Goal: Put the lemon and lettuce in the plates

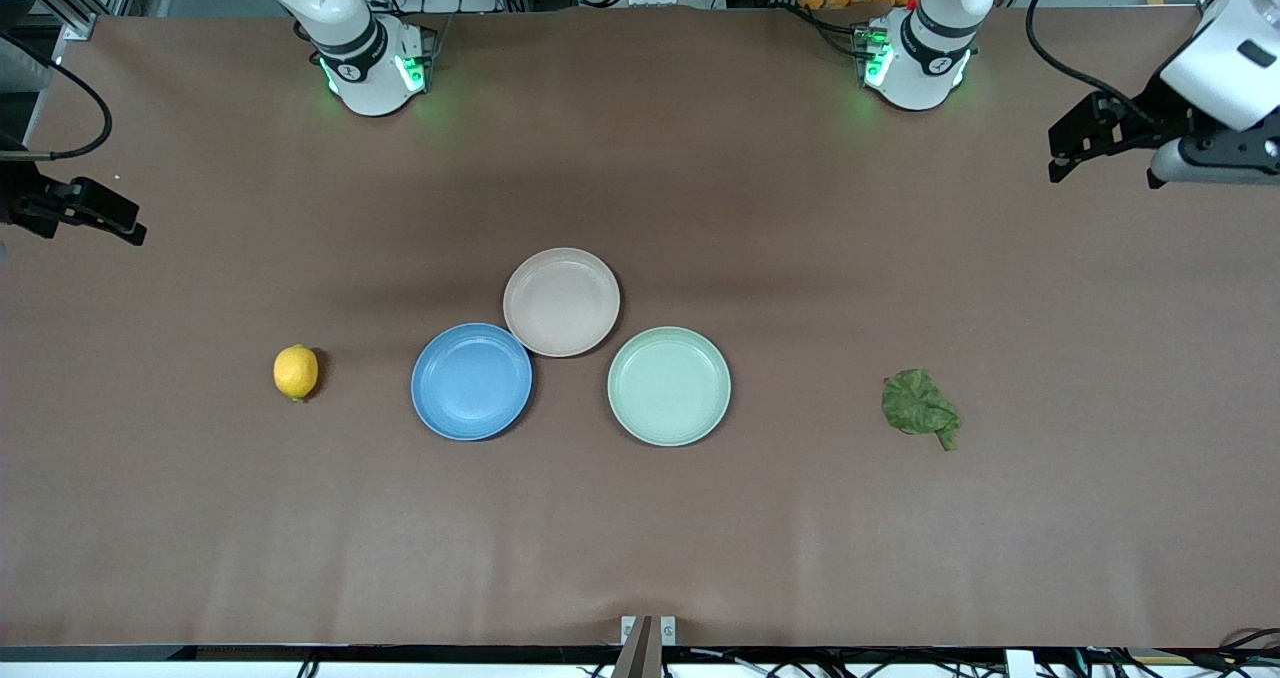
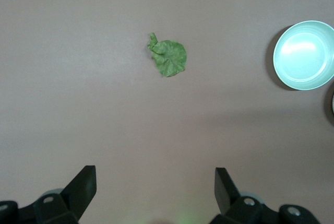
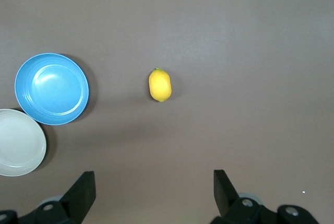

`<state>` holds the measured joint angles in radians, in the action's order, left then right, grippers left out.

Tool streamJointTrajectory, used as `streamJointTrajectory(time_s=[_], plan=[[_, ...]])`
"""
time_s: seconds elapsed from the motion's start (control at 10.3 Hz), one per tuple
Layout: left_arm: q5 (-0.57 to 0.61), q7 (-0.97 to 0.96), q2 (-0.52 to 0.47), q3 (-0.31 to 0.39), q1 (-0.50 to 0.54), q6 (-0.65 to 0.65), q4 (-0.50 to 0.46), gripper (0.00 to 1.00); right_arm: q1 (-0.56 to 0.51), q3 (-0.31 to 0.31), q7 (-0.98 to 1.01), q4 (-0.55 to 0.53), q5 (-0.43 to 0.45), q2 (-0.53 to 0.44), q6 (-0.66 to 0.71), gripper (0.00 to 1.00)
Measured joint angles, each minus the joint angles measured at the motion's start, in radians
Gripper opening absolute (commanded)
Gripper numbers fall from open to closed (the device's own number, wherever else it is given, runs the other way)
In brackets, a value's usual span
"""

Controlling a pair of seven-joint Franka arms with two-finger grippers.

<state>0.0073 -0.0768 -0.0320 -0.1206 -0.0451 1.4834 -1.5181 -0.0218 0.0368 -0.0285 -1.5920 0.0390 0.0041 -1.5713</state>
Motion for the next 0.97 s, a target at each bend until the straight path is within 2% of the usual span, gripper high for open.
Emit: streamJointTrajectory(time_s=[0.97], plan=[[0.000,-0.001,0.203,0.037,0.008,0.125,0.026,1.00,0.000,0.001,0.000,-0.001,0.000,0.039,0.026,1.00]])
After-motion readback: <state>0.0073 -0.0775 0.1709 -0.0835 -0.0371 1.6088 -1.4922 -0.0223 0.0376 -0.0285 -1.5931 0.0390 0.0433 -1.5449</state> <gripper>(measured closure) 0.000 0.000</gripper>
